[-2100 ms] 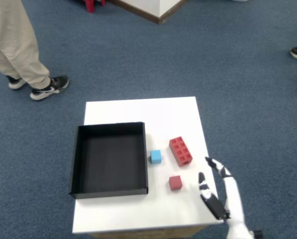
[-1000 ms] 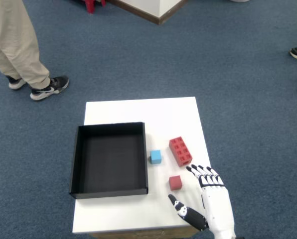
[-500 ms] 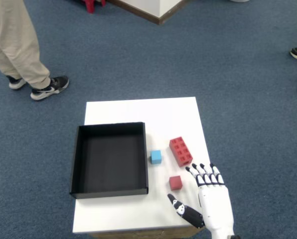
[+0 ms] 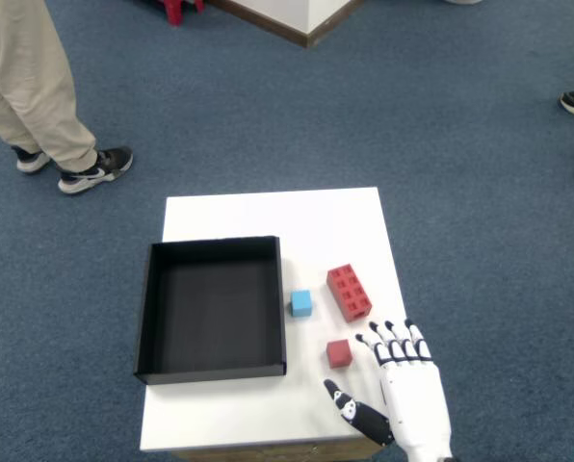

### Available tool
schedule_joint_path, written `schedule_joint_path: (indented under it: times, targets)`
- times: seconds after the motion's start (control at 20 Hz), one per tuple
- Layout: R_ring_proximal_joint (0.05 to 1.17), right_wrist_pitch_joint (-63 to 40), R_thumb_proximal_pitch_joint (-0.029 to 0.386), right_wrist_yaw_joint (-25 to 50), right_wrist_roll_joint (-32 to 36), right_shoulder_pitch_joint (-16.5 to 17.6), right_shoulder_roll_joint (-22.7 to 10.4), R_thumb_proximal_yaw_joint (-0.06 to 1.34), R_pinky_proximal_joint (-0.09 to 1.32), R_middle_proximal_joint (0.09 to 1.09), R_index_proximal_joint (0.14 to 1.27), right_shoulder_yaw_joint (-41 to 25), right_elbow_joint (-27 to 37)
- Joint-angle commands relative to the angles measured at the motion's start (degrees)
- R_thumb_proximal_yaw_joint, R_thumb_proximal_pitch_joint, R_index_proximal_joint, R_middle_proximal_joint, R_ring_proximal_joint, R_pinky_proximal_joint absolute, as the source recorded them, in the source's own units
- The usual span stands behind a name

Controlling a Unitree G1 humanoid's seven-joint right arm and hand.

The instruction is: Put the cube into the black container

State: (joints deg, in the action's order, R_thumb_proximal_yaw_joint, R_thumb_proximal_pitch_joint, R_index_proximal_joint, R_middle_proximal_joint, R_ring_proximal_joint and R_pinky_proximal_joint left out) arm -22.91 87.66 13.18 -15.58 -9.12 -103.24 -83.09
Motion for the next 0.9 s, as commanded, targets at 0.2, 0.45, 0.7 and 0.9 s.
schedule_joint_path:
  times: [0.2,0.45,0.7,0.9]
  targets:
    - [0.29,2.27,-0.005,-0.46,-0.3,-1.59,-0.16,0.43,0.14,0.32,0.53,-0.57,-0.12]
    - [0.29,4.27,-0.012,-3.29,-0.44,-1.69,0.38,0.41,0.15,0.33,0.55,-0.86,0.42]
    - [0.29,5.54,-0.017,-5.53,0.17,-2.39,0.33,0.39,0.15,0.33,0.56,-0.68,0.73]
    - [0.3,6.54,-0.018,-6.85,0.98,-3.7,0.27,0.37,0.16,0.33,0.57,-0.61,1.47]
